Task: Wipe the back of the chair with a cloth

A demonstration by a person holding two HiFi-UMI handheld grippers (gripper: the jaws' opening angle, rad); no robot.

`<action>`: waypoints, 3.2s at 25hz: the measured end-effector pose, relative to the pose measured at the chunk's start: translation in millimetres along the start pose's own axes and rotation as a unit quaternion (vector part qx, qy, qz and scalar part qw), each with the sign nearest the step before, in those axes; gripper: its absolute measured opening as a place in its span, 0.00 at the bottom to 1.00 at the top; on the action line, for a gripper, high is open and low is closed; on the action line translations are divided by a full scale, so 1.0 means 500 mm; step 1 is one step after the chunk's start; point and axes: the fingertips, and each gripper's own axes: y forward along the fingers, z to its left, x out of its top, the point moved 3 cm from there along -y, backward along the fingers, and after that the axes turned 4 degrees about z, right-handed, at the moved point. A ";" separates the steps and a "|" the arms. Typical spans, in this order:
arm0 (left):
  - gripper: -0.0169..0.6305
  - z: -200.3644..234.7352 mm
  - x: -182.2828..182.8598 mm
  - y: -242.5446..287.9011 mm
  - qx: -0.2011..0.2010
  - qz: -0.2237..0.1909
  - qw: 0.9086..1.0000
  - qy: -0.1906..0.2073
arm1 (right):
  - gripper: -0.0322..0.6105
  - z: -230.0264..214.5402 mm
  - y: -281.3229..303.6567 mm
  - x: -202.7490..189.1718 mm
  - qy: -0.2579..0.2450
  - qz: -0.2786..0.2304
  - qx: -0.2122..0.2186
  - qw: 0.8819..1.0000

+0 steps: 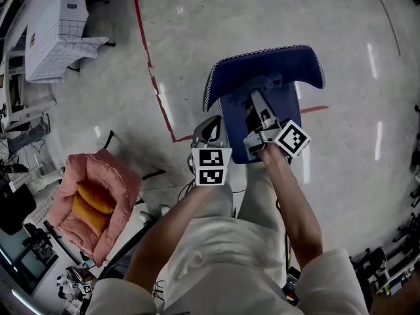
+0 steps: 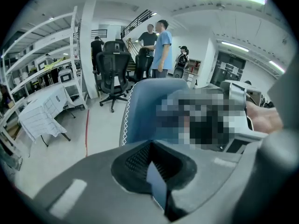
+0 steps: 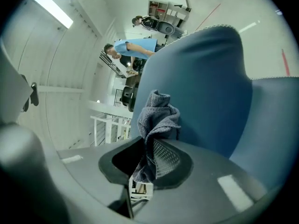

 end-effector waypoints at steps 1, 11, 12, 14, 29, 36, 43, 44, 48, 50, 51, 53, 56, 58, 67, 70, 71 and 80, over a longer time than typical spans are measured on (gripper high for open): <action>0.03 0.002 -0.001 0.008 -0.001 0.001 1.000 0.003 | 0.18 -0.016 -0.005 0.002 0.003 -0.007 -0.005 1.000; 0.03 -0.008 -0.045 0.079 -0.013 0.017 1.000 0.014 | 0.18 -0.187 -0.036 -0.001 0.027 -0.035 -0.066 0.997; 0.03 -0.008 -0.051 0.085 -0.013 0.019 1.000 0.014 | 0.18 -0.206 -0.037 -0.004 0.026 -0.035 -0.074 0.996; 0.03 -0.006 -0.062 0.097 -0.015 0.020 1.000 0.013 | 0.18 -0.242 -0.036 -0.011 0.021 -0.034 -0.090 0.995; 0.03 -0.005 -0.108 0.164 -0.043 0.029 0.999 0.008 | 0.18 -0.471 0.006 -0.087 0.070 -0.032 -0.190 0.979; 0.03 -0.009 -0.123 0.187 -0.056 0.030 0.998 0.003 | 0.18 -0.541 0.028 -0.100 0.086 -0.037 -0.221 0.971; 0.03 0.002 -0.139 0.201 -0.061 0.031 0.998 0.009 | 0.18 -0.596 0.066 -0.104 0.100 -0.050 -0.235 0.965; 0.03 0.003 -0.140 0.203 -0.061 0.031 0.998 0.009 | 0.18 -0.603 0.071 -0.105 0.106 -0.053 -0.238 0.964; 0.03 0.011 -0.140 0.209 -0.061 0.034 0.998 0.005 | 0.18 -0.618 0.095 -0.110 0.144 -0.076 -0.237 0.958; 0.03 0.006 -0.142 0.208 -0.062 0.034 0.997 0.005 | 0.18 -0.621 0.098 -0.113 0.172 -0.092 -0.227 0.954; 0.03 0.002 -0.143 0.208 -0.063 0.034 0.997 0.006 | 0.18 -0.623 0.099 -0.115 0.185 -0.099 -0.220 0.953; 0.03 -0.004 -0.145 0.209 -0.064 0.034 0.997 0.007 | 0.18 -0.625 0.099 -0.115 0.199 -0.104 -0.211 0.951; 0.03 -0.010 -0.144 0.208 -0.067 0.033 0.997 0.008 | 0.18 -0.615 0.099 -0.109 0.193 -0.095 -0.204 0.955; 0.03 -0.007 -0.141 0.209 -0.065 0.033 0.997 0.008 | 0.18 -0.603 0.105 -0.106 0.188 -0.089 -0.201 0.957; 0.03 0.000 -0.125 0.205 -0.051 0.038 0.998 -0.005 | 0.18 -0.518 0.111 -0.085 0.148 -0.067 -0.176 0.971; 0.03 0.000 -0.118 0.199 -0.049 0.035 0.998 -0.007 | 0.18 -0.489 0.109 -0.077 0.147 -0.067 -0.163 0.973; 0.03 0.001 -0.114 0.196 -0.048 0.034 0.998 -0.007 | 0.18 -0.480 0.110 -0.074 0.148 -0.068 -0.160 0.974; 0.03 -0.012 -0.092 0.162 -0.048 0.026 0.999 -0.001 | 0.18 -0.391 0.092 -0.043 0.143 -0.064 -0.138 0.978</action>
